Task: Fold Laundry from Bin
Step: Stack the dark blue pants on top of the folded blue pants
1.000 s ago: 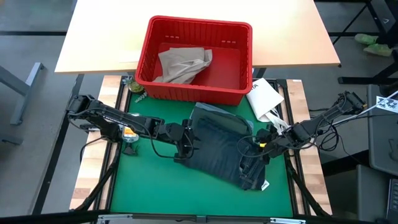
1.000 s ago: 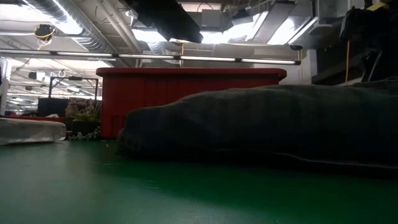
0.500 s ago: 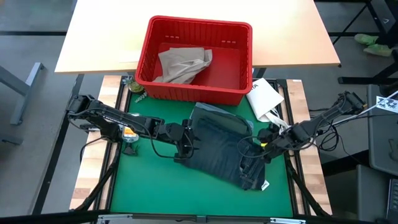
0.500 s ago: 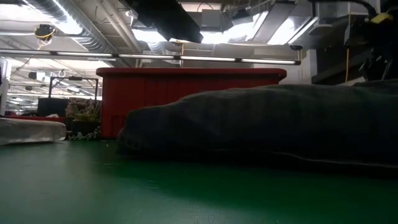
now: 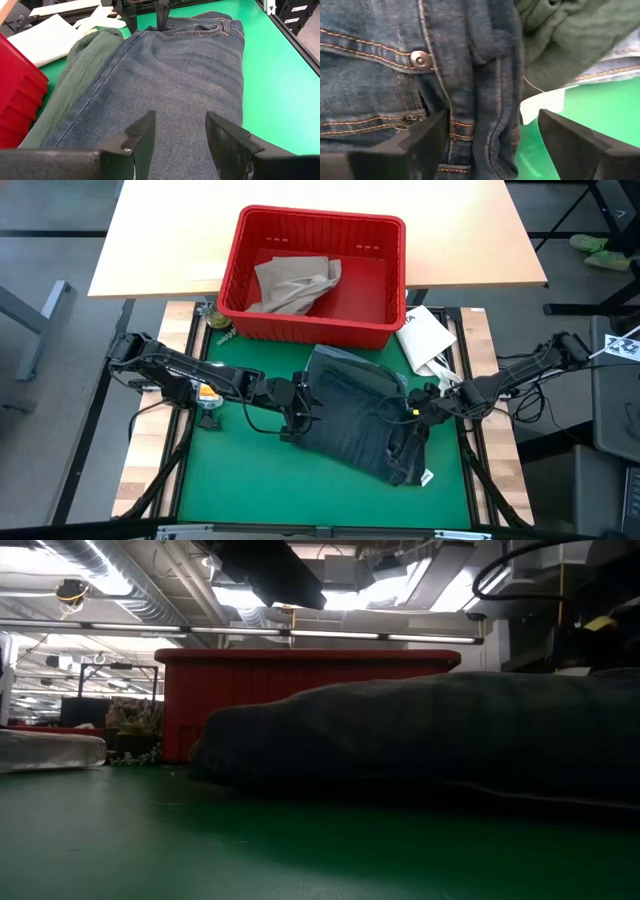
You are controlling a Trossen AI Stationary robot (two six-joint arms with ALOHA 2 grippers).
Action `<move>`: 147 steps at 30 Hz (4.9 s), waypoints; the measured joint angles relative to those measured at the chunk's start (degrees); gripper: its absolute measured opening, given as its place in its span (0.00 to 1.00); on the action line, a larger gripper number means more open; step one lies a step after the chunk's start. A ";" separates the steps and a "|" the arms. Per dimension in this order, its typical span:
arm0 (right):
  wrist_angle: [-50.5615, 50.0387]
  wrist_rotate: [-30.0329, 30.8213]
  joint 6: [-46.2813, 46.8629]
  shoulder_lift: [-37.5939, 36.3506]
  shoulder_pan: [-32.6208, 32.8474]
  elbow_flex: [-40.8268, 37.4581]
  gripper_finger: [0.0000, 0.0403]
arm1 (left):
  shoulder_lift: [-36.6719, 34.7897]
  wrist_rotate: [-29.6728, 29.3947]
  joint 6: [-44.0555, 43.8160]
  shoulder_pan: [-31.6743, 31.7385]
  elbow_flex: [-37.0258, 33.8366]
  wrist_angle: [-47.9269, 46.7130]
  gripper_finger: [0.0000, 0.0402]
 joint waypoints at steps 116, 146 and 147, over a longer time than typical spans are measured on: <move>-4.06 9.04 -20.70 0.09 0.15 27.65 0.08 | -17.20 -0.74 -19.29 16.06 0.02 -14.10 0.01; -23.31 22.07 -20.86 16.96 0.13 27.67 0.11 | 7.96 -14.96 -3.66 22.09 0.09 -2.13 0.09; -23.77 22.08 -20.90 17.73 0.14 27.67 0.13 | 8.65 -15.12 -2.89 22.05 0.09 -1.12 0.10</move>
